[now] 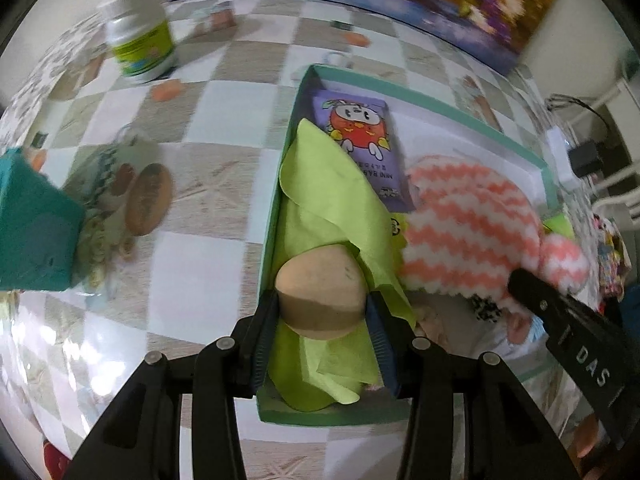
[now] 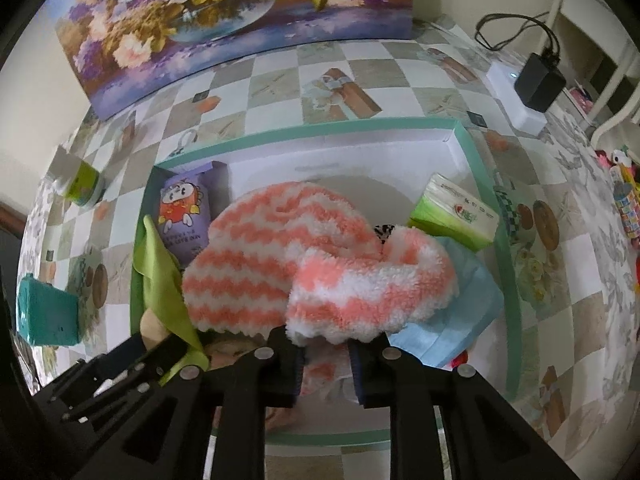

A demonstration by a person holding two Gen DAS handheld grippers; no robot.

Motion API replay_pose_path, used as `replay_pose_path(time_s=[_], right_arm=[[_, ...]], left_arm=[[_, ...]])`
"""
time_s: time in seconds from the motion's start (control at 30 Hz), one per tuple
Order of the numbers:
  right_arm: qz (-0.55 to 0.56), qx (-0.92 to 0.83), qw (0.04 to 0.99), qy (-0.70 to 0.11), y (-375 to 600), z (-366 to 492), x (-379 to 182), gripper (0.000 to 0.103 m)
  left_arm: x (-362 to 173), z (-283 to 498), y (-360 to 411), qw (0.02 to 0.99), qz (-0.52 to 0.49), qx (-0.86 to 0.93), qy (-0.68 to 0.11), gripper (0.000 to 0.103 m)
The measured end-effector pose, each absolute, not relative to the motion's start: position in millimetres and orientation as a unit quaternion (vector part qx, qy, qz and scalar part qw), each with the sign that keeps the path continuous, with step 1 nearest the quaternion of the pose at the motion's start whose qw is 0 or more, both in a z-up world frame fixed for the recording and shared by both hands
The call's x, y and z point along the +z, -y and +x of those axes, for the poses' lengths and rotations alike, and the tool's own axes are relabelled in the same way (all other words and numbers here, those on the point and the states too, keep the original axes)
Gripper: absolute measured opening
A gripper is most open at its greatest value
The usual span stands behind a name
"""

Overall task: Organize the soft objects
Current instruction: 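Carry the sponge and striped cloth into the white tray and open both tools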

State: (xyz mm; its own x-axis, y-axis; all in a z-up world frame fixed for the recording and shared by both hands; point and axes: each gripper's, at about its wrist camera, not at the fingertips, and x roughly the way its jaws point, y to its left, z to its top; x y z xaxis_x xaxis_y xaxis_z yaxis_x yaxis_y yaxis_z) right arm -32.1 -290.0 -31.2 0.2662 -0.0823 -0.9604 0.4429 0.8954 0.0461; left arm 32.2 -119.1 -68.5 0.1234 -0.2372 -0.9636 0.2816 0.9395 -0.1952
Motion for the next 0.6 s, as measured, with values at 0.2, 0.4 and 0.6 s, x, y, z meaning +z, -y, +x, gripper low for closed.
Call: replay_pose_path(time_s=[0.2,0.4,0.6], right_arm=[[0.161,-0.139,0.782,-0.586,274.2,-25.0,-34.0,0.03],[0.151,-0.113,0.787,-0.588,252.6,-18.7,-31.0,0.035],[0.137,-0.102,0.796,-0.58,241.8,-17.7,-21.7,0.052]], left_arm=[[-70.1,45.3,90.2,0.747,-0.024,-0.141,-0.649,0.047],[-70.7,53.8,65.7,0.744,-0.053,-0.12,-0.655,0.047],[-67.7,55.2,58.3,0.732,-0.067,-0.116,-0.668,0.05]])
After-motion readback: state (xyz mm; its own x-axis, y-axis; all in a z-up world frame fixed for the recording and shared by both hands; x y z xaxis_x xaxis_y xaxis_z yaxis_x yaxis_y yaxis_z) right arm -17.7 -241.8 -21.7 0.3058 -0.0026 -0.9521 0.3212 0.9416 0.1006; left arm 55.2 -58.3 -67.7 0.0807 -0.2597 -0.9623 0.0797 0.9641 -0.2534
